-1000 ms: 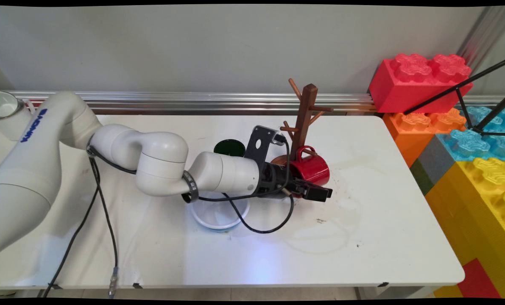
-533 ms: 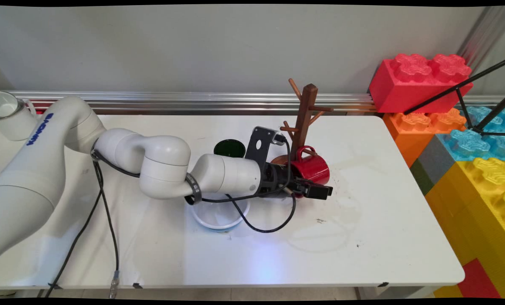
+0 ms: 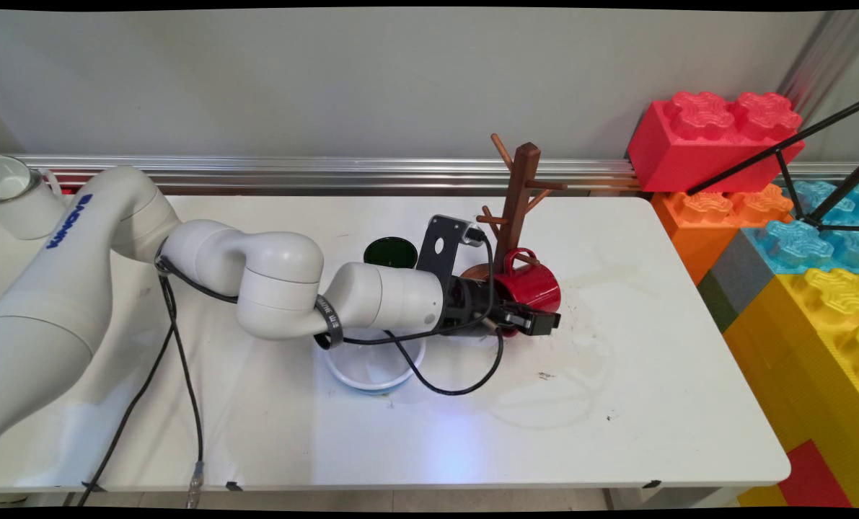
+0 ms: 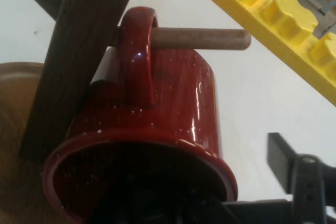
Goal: Pick up the red mug from the rack, then place the picked object on the table
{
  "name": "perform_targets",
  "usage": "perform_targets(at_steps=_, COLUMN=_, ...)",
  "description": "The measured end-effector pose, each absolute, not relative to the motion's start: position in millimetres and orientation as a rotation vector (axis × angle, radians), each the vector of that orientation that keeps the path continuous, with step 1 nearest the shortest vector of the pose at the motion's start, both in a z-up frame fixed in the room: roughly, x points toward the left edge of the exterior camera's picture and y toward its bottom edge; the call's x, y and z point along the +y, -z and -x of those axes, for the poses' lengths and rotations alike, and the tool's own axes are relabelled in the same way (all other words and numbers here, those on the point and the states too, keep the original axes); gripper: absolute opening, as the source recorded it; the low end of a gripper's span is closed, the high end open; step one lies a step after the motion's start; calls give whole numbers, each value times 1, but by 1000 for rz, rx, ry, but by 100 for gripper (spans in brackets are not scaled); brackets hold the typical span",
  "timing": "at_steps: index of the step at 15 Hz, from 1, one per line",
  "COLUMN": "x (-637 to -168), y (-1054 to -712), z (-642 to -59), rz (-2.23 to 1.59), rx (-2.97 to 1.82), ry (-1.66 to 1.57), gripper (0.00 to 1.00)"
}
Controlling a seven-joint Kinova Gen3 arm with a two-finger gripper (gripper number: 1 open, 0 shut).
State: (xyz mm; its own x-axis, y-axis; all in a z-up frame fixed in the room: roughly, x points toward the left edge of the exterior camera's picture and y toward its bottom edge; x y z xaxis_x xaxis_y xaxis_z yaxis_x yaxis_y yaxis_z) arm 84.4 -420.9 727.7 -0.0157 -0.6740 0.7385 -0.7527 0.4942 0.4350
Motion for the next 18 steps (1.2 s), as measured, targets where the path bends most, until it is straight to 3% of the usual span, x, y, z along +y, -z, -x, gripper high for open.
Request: perform_targets(at_steps=18, x=-416, y=-741, z=-99, rz=-1230, rx=-1711, ry=-64, gripper=0)
